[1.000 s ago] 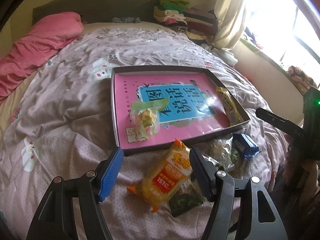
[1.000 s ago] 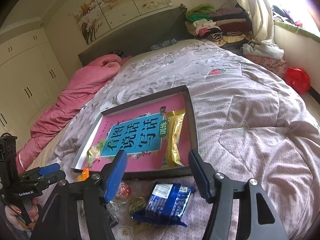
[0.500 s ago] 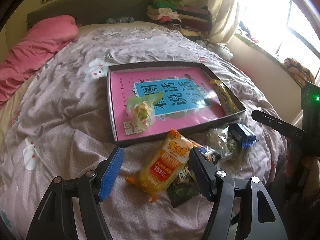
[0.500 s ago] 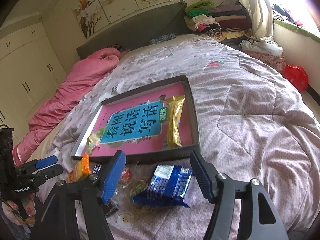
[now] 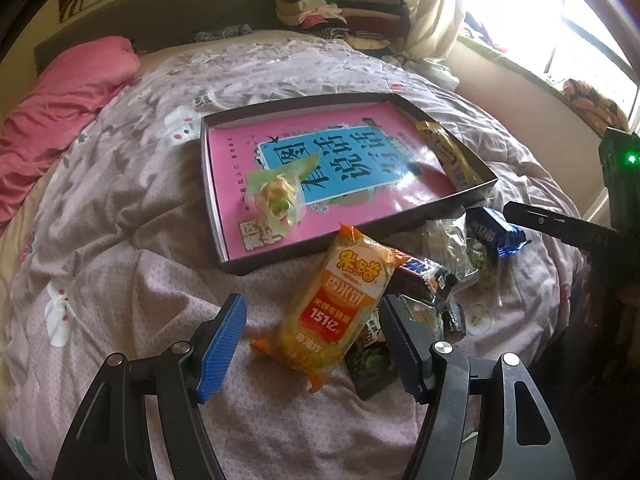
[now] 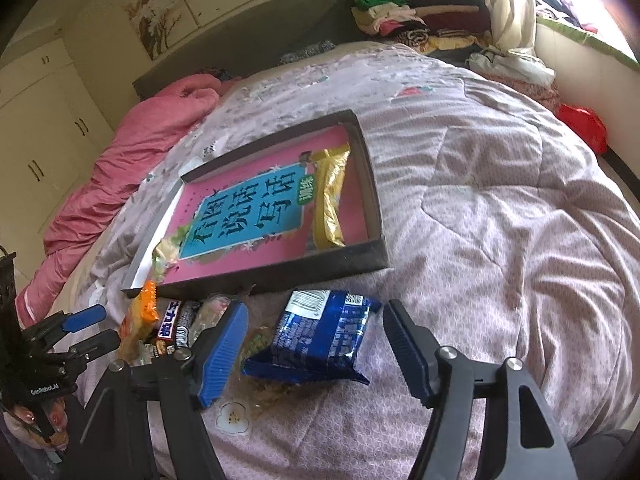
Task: Organize snacks
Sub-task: 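Move both open tools back toward the remaining snack pile, then grasp the orange rice cracker bag with the left tool while the right tool grasps the blue biscuit pack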
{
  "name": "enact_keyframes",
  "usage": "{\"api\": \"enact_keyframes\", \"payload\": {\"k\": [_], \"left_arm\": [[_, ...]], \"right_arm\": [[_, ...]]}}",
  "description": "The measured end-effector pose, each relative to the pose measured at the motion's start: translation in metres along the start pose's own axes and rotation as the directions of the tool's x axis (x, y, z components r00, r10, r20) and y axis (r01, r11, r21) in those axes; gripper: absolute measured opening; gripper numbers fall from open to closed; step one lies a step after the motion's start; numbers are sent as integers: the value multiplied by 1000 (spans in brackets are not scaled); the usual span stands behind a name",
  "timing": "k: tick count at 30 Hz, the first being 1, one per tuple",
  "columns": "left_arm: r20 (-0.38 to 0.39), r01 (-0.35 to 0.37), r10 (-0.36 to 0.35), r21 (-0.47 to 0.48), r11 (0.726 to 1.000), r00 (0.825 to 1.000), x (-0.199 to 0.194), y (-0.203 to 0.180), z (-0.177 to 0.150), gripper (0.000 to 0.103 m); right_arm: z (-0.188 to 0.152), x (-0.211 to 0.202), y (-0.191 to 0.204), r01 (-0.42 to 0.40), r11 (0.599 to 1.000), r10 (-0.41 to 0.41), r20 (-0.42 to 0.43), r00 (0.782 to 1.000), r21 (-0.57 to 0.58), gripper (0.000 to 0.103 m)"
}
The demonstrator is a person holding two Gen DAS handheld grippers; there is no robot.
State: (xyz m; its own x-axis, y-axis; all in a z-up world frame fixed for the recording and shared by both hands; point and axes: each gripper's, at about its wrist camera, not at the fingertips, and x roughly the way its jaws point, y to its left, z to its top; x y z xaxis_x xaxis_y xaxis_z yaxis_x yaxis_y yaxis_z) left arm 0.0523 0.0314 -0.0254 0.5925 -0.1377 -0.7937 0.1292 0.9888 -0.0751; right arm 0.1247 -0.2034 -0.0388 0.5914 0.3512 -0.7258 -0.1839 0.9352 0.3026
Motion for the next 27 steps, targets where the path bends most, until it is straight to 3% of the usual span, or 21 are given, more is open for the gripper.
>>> {"api": "enact_keyframes", "payload": {"k": [17,27], "left_arm": [[-35,30,-29,9,1000,999,28,-4,-3,70],[-26,92,-93,-69,993,995,40,11,0,70]], "right_arm": [[-6,23,5,28,1000,-29,-60,998,-12,72],[-10,36,1,32,999,-30,-86,996,13,71]]}}
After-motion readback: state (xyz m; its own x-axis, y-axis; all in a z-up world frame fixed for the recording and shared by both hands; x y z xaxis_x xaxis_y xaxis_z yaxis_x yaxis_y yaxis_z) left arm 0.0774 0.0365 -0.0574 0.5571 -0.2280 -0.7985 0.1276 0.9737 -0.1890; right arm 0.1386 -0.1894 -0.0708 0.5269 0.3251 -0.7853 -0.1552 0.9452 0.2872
